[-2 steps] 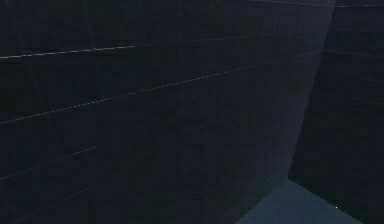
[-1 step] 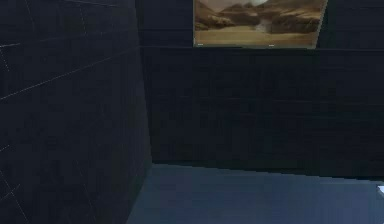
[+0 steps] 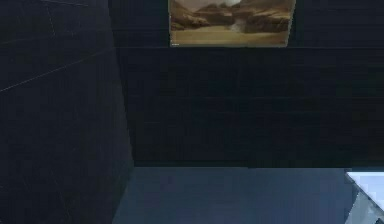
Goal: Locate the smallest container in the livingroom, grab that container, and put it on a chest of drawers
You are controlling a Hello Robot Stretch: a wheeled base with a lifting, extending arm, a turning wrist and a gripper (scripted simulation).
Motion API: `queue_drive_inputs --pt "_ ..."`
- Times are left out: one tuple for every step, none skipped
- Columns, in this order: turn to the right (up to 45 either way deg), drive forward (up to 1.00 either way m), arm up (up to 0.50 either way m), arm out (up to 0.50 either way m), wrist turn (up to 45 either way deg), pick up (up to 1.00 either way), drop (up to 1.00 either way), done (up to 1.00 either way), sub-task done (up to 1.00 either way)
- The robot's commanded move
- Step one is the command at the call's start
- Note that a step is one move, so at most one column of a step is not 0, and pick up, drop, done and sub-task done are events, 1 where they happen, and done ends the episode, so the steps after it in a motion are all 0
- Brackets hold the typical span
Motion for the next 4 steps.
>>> queue_drive_inputs --pt "0.0 0.70 0.00 0.00 0.0 0.00 0.00 0.00 0.00" --pt "45.0 0.00 0.00 0.00 0.0 0.00 0.00 0.00 0.00" --pt "9.0 0.00 0.00 0.00 0.0 0.00 0.00 0.00 0.00" --pt "0.0 0.45 0.00 0.00 0.0 0.00 0.00 0.00 0.00"
